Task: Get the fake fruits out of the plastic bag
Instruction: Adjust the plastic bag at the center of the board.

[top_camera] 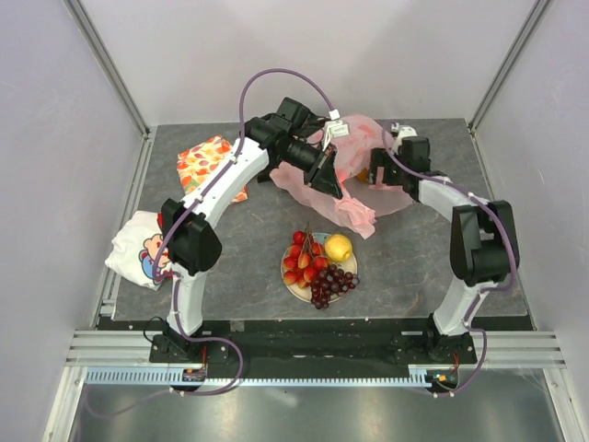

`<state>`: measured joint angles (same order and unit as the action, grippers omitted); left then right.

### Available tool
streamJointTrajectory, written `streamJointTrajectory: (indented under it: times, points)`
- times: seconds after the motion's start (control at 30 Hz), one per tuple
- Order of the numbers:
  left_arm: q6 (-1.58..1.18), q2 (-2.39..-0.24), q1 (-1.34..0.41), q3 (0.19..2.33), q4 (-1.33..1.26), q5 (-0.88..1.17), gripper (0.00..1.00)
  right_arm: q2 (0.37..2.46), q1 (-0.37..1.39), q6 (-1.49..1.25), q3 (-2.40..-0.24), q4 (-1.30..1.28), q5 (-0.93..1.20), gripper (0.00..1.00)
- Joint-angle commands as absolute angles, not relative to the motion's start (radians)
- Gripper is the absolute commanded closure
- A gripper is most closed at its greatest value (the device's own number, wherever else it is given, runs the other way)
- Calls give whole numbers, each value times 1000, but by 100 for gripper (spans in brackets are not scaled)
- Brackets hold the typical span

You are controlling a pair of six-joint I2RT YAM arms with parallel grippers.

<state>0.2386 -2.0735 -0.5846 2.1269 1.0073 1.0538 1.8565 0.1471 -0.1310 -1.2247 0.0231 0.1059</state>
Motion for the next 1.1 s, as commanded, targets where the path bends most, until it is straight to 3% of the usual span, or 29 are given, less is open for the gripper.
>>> streamJointTrajectory:
  times: [0.0, 0.13, 0.3, 0.47, 0.7, 0.77, 0.83, 1.07]
  points:
    - [398, -2085, -641, 2200, 1112, 1095, 99, 1695, 45, -58, -1102, -69, 6, 2]
    - [488, -2076, -730, 2177, 1175, 1036, 98, 1567, -93, -28, -958, -175, 21, 2]
    - [476, -2094, -759, 2164, 1141, 944, 98, 1263, -91, 34, -864, -262, 297, 2]
    - [440, -2138, -761, 2175, 1075, 923, 98, 1085, -69, 97, -815, -372, 406, 2]
    - [370, -2164, -770, 2177, 997, 931, 98, 1054, -69, 203, -821, -468, 629, 5]
    - [359, -2164, -773, 2181, 976, 930, 98, 1113, -69, 192, -834, -472, 656, 18]
    - [347, -2167, -773, 2189, 968, 930, 98, 1178, -69, 190, -848, -476, 649, 23]
    - [344, -2168, -773, 2192, 968, 942, 98, 1319, -57, 216, -853, -339, 580, 16]
